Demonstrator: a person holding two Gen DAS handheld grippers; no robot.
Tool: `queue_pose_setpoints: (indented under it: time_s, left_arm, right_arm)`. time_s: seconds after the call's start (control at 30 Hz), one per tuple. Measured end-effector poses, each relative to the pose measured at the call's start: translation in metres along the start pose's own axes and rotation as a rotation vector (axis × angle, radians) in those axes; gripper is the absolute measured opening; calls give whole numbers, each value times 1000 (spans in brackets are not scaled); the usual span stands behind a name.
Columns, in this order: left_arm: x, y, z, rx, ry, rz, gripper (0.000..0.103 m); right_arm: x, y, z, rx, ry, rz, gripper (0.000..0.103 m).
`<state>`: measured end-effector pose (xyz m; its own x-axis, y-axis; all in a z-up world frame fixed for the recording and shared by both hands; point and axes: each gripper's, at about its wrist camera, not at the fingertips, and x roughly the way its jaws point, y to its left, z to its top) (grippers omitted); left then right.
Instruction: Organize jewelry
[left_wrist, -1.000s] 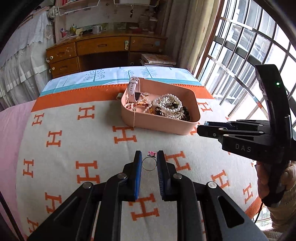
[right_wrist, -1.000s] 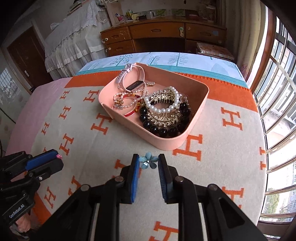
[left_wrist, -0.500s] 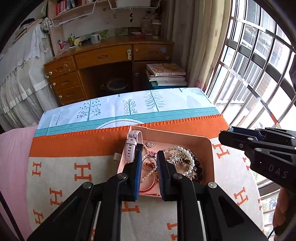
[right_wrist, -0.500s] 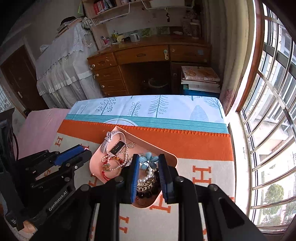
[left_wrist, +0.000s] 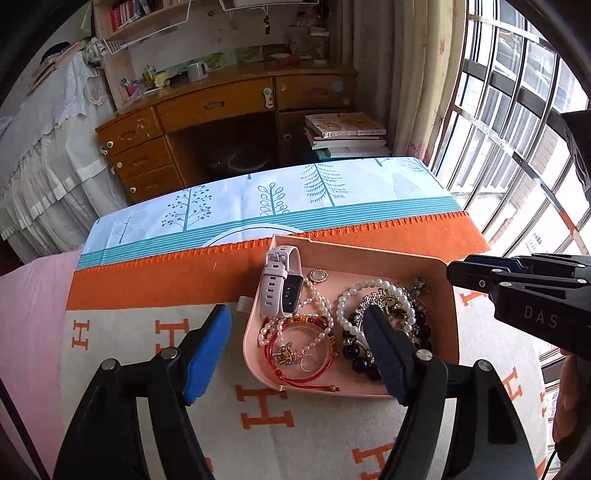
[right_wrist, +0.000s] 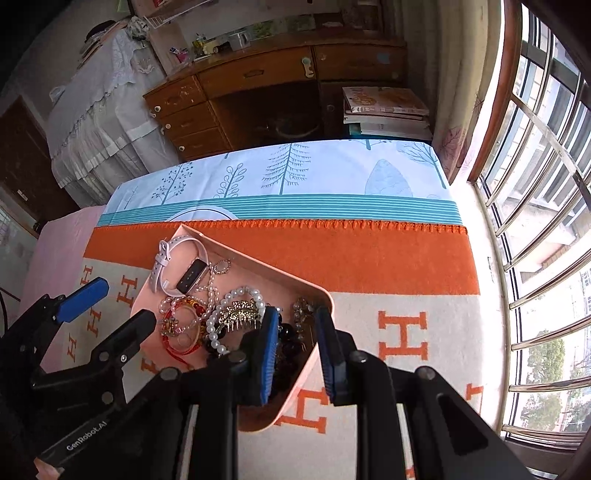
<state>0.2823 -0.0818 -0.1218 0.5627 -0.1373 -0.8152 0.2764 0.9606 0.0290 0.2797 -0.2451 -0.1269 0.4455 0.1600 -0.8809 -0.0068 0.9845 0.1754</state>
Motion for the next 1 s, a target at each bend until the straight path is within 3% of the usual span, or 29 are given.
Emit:
queue_pose_setpoints:
  time_s: [0.33,0.5,0.7,0.93,1.0]
  left_arm:
    - [-55,6,-20,-8,-33,35,86]
    - [-97,14,-49,-56,-92,55,102]
    - [-134,27,-91,-128,-88,59,102]
    - [-182,18,-135,-119,-120,89,102]
    - [-196,13,-145,-109,-134,89,102]
  right_arm:
    - [-50,14,-30,-24,-54,49,21]
    - [-84,21,-62,-38,-107,84,21]
    - [-112,24,-103,-5,-130,110,30]
    - [-136,30,-152,50,-136,124,33]
    - [-143,33,-165,64,-145,121,41]
